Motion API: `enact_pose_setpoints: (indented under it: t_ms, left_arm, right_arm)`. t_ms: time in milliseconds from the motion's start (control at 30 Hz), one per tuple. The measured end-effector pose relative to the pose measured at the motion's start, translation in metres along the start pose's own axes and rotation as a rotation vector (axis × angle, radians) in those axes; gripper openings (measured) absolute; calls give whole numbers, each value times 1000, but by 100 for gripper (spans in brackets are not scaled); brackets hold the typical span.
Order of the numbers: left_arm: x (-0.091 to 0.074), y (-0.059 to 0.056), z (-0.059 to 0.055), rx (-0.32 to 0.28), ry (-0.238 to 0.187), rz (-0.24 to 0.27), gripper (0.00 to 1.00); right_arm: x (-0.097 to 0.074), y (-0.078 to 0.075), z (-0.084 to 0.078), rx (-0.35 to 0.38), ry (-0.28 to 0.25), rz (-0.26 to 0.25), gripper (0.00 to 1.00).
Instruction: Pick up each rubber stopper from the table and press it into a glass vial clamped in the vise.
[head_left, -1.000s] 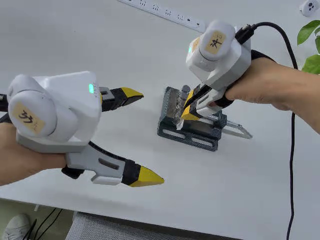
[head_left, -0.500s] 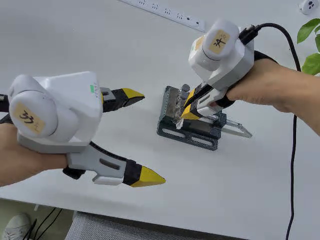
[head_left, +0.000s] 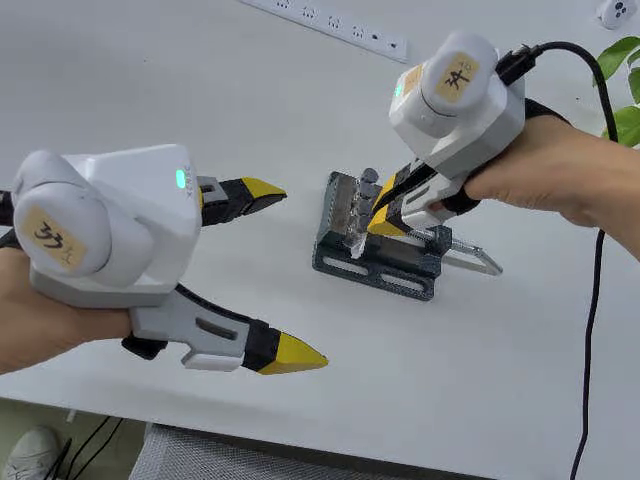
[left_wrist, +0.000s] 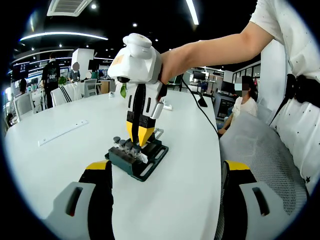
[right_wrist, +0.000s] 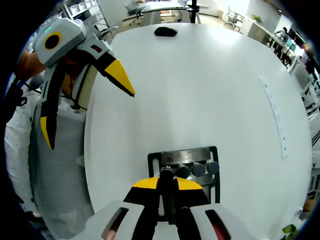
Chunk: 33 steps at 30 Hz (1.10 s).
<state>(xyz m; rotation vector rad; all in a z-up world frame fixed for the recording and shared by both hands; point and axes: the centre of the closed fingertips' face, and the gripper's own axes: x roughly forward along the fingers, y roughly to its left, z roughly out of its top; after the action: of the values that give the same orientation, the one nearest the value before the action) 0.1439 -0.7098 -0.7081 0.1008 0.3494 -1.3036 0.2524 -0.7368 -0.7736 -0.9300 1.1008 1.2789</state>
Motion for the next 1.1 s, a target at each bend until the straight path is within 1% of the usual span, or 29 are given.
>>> enact_pose_setpoints:
  t_ms: [133,467,667,967,1100]
  left_arm:
    - [0,0,0,0,0,-2,91]
    - [0,0,-1,-1,-1,-3,91]
    - [-1,0,-2,-1,-1,-3,90]
    - [0,1,-2,-5,-5,-3,90]
    - [0,2,-2,-4,-5,-4,90]
  right_arm:
    - [2,-1,1,5,-12,4,3]
    - [5,1,3,4,-12,14,0]
    - [7,1,1,-4,3,15,1]
    - [8,0,1,-9,9,20,1]
    - [8,0,1,2,9,27,1]
